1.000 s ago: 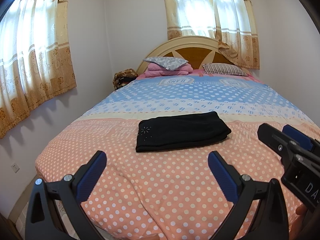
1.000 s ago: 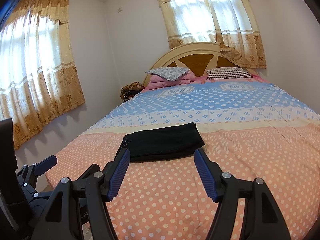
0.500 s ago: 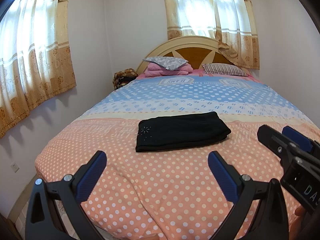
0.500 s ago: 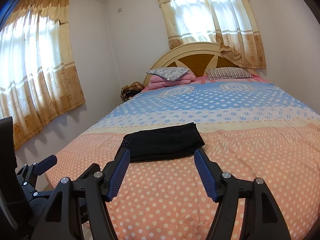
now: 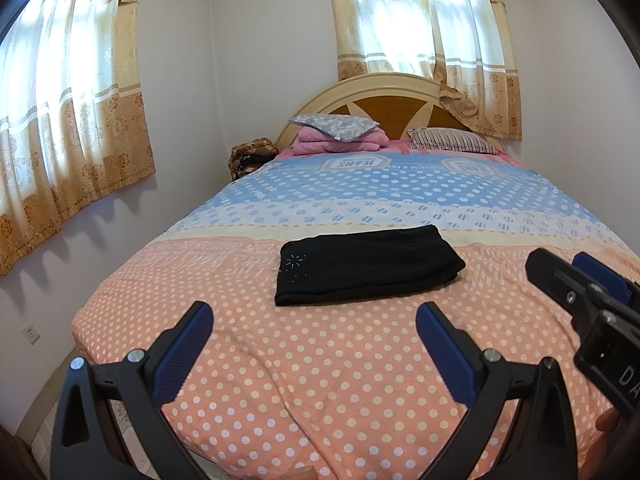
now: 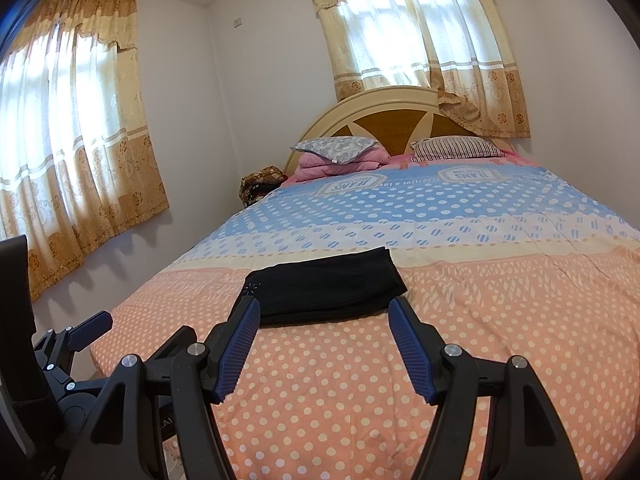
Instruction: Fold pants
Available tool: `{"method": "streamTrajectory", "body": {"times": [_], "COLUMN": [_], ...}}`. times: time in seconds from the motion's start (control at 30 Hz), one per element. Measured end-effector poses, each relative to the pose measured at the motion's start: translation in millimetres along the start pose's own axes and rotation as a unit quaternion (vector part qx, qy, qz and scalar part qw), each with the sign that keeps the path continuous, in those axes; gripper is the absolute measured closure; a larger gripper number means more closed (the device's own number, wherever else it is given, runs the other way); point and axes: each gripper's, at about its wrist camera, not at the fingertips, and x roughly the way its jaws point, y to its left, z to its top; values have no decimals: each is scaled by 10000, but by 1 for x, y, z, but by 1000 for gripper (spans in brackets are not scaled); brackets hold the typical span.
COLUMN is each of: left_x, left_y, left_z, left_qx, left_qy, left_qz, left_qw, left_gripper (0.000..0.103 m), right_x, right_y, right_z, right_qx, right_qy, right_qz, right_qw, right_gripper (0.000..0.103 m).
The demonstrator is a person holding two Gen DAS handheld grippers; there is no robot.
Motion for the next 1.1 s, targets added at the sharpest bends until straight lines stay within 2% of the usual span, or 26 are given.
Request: {"method": "streamTrajectory", "body": {"times": [0.4, 0.63, 0.83, 1.0, 1.1], "left_x": [-1, 2, 1, 5, 6], "left_y": [2, -1, -3, 0, -2], "left_z": [1, 0, 0, -4, -5], "left_qx": [-34, 21, 34, -153, -160], "left_qy": [-27, 47, -13, 69, 86], "left_qz": [0, 174, 94, -313, -375], "left_qw": [10000, 9998, 9999, 9994, 9991], "left_gripper": [0, 0, 0, 0, 0], "right_x": [-3, -1, -4, -7, -8], "right_y": [4, 2, 2, -2, -7], "right_z": [0, -2, -4, -6, -7], "right_qx": [23, 67, 96, 150, 191], "right_qy": [-65, -31, -99, -138, -148], "right_qz": [-79, -124, -161, -192, -214], "right_qw": [9999, 9999, 9998, 9996, 9995], "right_gripper": [34, 34, 34, 34, 34]}}
